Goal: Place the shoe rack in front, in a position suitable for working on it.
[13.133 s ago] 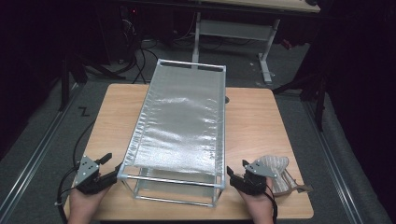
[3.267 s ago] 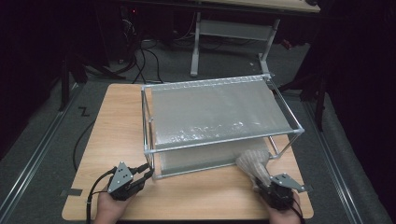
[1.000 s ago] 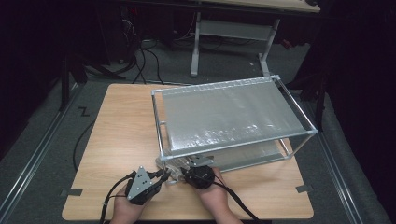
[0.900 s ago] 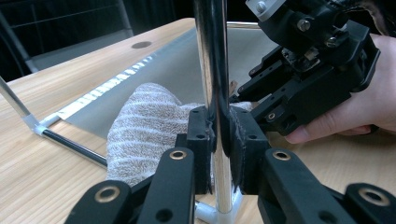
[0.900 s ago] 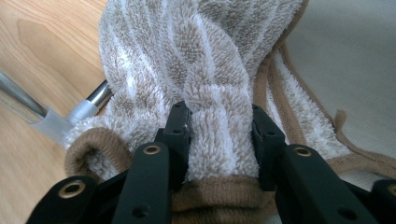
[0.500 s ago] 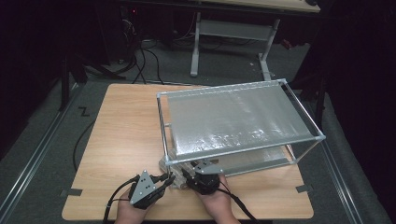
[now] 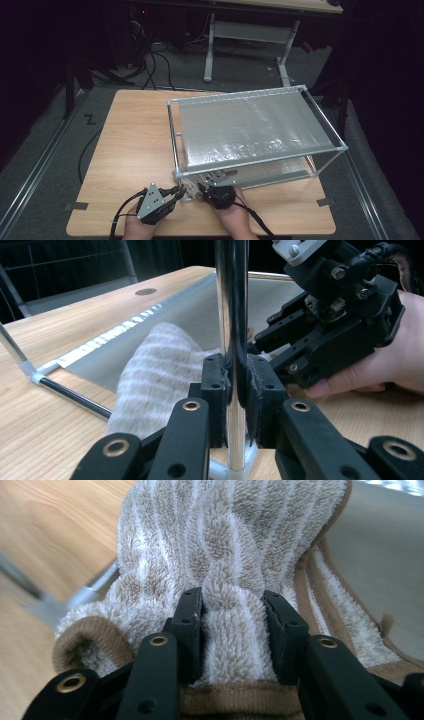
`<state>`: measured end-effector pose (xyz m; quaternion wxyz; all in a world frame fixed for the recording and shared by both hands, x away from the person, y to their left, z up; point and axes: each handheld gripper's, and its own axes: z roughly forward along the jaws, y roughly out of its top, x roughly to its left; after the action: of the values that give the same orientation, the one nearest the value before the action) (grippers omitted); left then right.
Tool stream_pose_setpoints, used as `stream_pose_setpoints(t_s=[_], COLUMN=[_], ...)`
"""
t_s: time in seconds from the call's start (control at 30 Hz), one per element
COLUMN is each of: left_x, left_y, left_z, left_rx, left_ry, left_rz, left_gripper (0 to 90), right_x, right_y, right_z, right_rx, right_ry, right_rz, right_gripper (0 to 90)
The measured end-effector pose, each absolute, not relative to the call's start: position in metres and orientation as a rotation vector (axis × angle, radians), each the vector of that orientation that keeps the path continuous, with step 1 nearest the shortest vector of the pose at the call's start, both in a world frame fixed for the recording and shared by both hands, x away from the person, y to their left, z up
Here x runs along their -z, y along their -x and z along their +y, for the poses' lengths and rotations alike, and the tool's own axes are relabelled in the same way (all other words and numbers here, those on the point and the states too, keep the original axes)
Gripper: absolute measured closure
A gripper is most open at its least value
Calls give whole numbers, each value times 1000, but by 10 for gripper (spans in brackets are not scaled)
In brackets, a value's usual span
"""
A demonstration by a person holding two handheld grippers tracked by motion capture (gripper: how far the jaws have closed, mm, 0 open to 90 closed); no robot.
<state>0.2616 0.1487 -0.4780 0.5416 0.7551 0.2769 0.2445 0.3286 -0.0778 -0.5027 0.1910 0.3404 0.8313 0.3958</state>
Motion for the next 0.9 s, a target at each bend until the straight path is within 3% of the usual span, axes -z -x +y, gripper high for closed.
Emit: stream_pose_setpoints(t_s=[0.27, 0.67, 0.9], left_x=[478, 478, 478], left_y=[-261, -261, -261], left_z=[148, 148, 148], left_rx=[-583, -578, -577], left_ry=[-1794, -1790, -1788], left_rz=[665, 675, 675], left_gripper=[801, 803, 803], right_x=[500, 497, 496], right_y=[-344, -367, -373], right_z=[-121, -250, -297], right_rx=[-1028, -917, -848], right_ry=[-1059, -1323, -1382], right_rz=[2271, 2034, 1924], right_gripper=[642, 633, 624])
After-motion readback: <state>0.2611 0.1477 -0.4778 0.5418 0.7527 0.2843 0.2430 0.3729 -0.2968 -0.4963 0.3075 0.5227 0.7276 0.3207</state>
